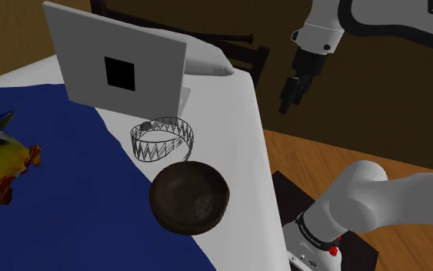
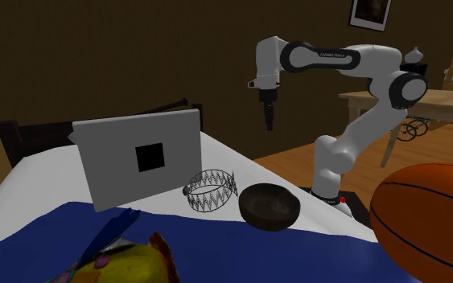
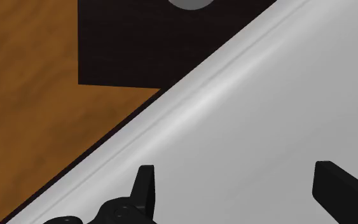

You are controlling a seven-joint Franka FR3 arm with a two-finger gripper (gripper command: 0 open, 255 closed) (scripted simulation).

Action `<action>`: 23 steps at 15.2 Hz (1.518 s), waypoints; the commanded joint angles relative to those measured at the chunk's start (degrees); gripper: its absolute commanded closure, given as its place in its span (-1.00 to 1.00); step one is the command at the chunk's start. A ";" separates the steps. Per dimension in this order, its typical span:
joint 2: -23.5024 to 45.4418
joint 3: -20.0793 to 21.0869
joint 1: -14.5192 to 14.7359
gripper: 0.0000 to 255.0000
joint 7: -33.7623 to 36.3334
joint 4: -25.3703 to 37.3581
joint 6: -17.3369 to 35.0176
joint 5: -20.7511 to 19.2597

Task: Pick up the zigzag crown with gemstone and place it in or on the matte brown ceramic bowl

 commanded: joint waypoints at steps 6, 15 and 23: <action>5.60 3.18 1.65 -1.00 2.74 -0.27 8.19 3.66; 18.39 8.92 4.12 -1.00 6.99 3.54 21.86 7.96; 31.68 13.82 5.70 -1.00 11.01 11.43 31.70 8.38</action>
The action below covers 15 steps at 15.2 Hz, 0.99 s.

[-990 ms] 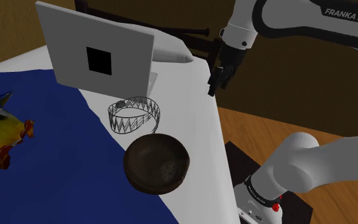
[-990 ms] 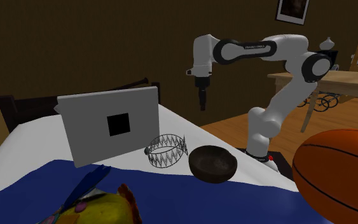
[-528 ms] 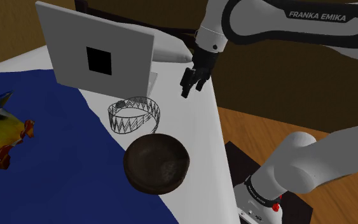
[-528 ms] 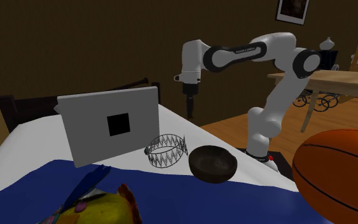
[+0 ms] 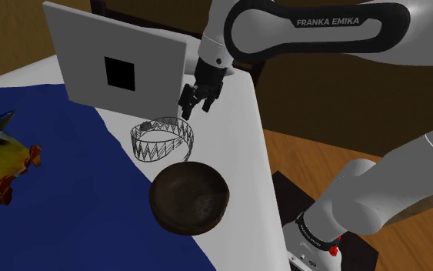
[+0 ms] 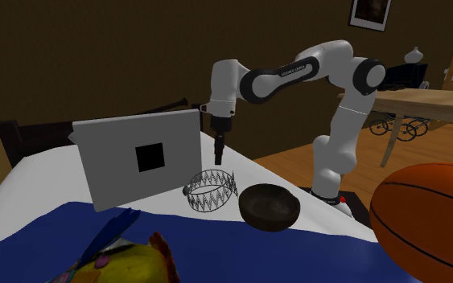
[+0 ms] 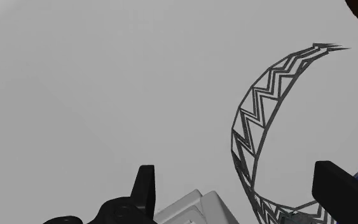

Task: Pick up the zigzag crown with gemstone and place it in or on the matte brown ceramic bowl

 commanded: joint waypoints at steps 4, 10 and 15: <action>4.26 1.51 0.58 -1.00 1.44 2.04 3.60 -0.41; 5.84 1.98 0.75 -1.00 1.66 -0.65 7.86 -0.61; 5.86 1.97 0.76 -1.00 1.66 -0.64 7.86 -0.62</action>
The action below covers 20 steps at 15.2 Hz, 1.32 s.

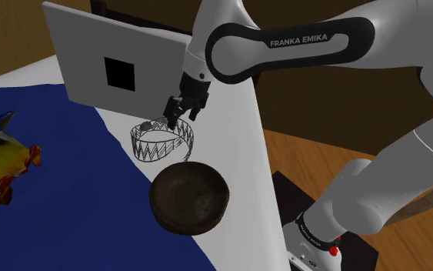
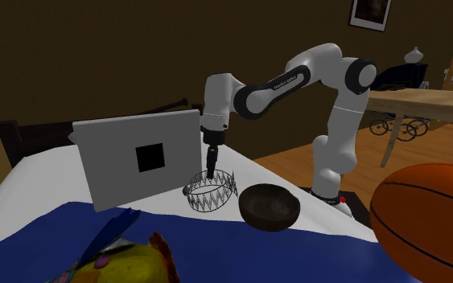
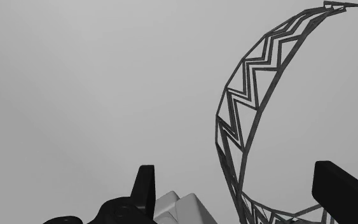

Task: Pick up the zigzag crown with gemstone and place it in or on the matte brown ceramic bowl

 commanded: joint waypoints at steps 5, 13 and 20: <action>0.11 0.04 0.03 1.00 -0.01 -0.06 0.00 -0.01; -0.14 -0.02 0.03 1.00 0.01 0.45 -0.76 0.02; -1.18 -0.34 -0.10 1.00 0.26 4.83 -6.15 -0.03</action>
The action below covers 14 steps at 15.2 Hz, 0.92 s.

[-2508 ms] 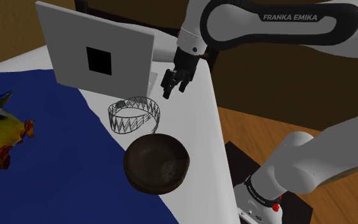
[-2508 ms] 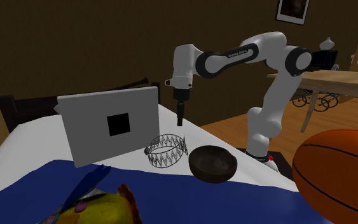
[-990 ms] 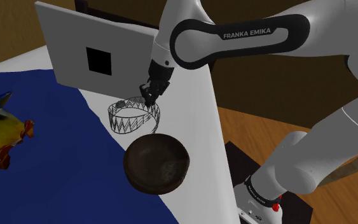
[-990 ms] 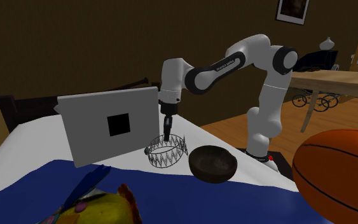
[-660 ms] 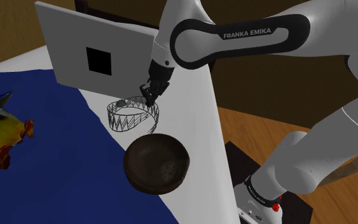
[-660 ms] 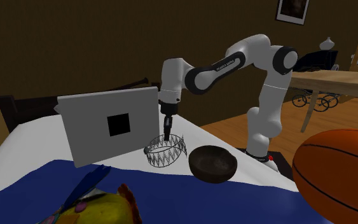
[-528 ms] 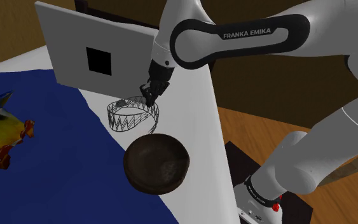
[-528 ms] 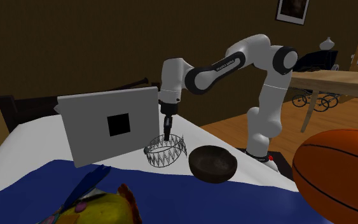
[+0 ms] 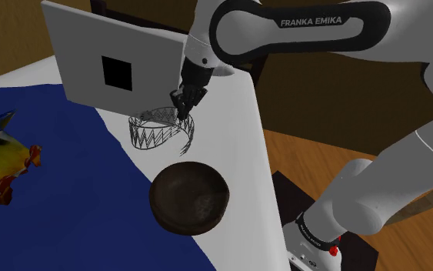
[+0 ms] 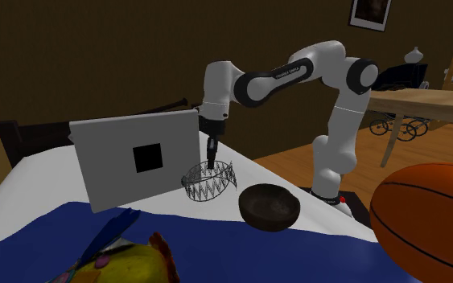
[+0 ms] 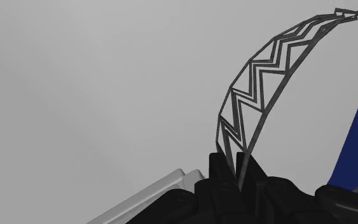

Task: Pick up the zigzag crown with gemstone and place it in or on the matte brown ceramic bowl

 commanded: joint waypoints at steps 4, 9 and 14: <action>-0.47 -0.21 -0.10 1.00 0.22 3.36 -3.82 -0.09; -0.57 -0.37 -0.20 1.00 0.52 7.10 -7.65 -0.25; -0.34 -0.49 -0.30 1.00 0.87 11.18 -11.49 -0.47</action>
